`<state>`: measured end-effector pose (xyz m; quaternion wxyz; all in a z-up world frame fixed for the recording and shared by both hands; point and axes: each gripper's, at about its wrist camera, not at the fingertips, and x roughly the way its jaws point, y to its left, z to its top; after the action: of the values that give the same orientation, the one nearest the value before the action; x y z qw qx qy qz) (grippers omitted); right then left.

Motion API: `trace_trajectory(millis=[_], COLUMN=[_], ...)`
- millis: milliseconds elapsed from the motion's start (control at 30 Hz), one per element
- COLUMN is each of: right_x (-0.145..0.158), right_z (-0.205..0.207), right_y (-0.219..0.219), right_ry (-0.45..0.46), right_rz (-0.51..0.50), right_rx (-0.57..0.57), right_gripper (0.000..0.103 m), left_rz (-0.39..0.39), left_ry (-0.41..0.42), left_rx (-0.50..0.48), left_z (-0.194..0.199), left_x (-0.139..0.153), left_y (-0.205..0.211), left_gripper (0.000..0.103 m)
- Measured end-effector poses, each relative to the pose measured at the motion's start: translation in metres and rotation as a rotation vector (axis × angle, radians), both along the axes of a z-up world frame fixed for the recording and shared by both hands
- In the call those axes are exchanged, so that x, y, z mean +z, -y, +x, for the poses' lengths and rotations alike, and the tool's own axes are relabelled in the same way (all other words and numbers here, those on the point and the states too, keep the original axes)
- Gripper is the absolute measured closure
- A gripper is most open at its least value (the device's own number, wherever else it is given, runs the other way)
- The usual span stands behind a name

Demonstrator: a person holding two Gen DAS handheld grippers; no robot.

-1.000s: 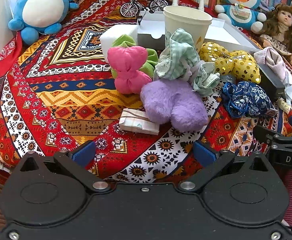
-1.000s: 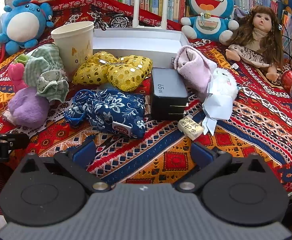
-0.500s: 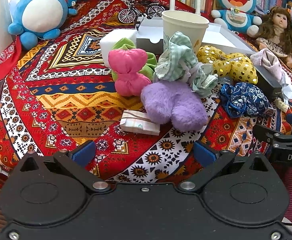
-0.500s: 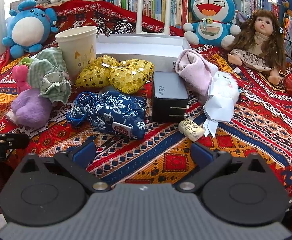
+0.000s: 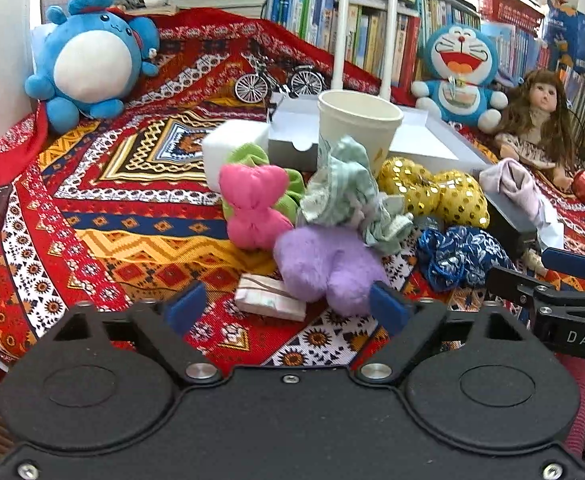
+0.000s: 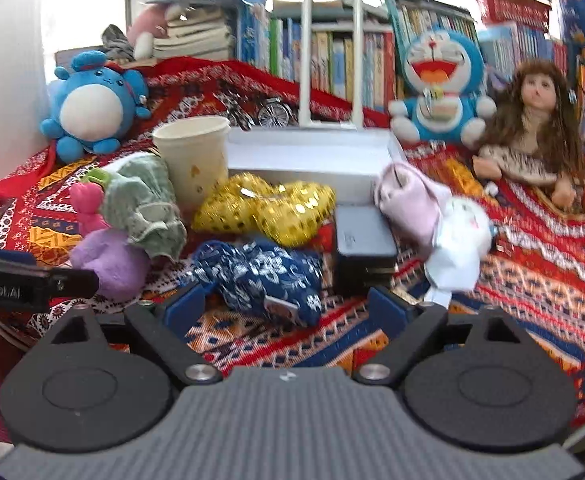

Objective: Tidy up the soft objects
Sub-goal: 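Grasp the white paper packet with the left tool while the right tool grasps the blue floral pouch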

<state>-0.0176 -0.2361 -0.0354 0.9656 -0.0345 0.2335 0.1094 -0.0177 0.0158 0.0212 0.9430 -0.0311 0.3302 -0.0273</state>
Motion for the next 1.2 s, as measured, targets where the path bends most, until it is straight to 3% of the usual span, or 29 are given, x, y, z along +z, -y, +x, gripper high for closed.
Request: trace_trajectory(millis=[233, 367, 433, 500, 667, 700, 867, 1200], right_x=[0.003, 0.004, 0.004, 0.003, 0.001, 0.000, -0.005, -0.007], right_z=[0.003, 0.001, 0.002, 0.004, 0.004, 0.005, 0.011, 0.021], right_y=[-0.002, -0.002, -0.002, -0.002, -0.005, -0.006, -0.015, -0.025], right_ry=[0.011, 0.032, 0.027, 0.014, 0.006, 0.004, -0.015, -0.011], right_rz=[0.011, 0.010, 0.016, 0.019, 0.010, 0.006, -0.010, -0.030], right_rx=[0.003, -0.004, -0.021, -0.025, 0.001, 0.008, 0.031, 0.045], right_gripper=[0.023, 0.036, 0.047, 0.049, 0.047, 0.038, 0.027, 0.017], left_rz=[0.004, 0.035, 0.032, 0.035, 0.023, 0.024, 0.047, 0.054], left_ry=[-0.004, 0.004, -0.002, -0.017, -0.044, -0.043, -0.027, -0.022], left_rx=[-0.029, -0.022, -0.008, -0.003, -0.009, -0.011, -0.010, 0.010], left_z=[-0.005, -0.009, -0.008, -0.006, -0.001, 0.000, 0.004, 0.014], left_x=[0.003, 0.004, 0.002, -0.001, -0.010, -0.011, -0.014, -0.022], left_y=[-0.006, -0.010, -0.013, -0.014, -0.010, -0.009, -0.002, -0.001], left_gripper=[0.058, 0.062, 0.063, 0.063, 0.058, 0.056, 0.042, 0.040])
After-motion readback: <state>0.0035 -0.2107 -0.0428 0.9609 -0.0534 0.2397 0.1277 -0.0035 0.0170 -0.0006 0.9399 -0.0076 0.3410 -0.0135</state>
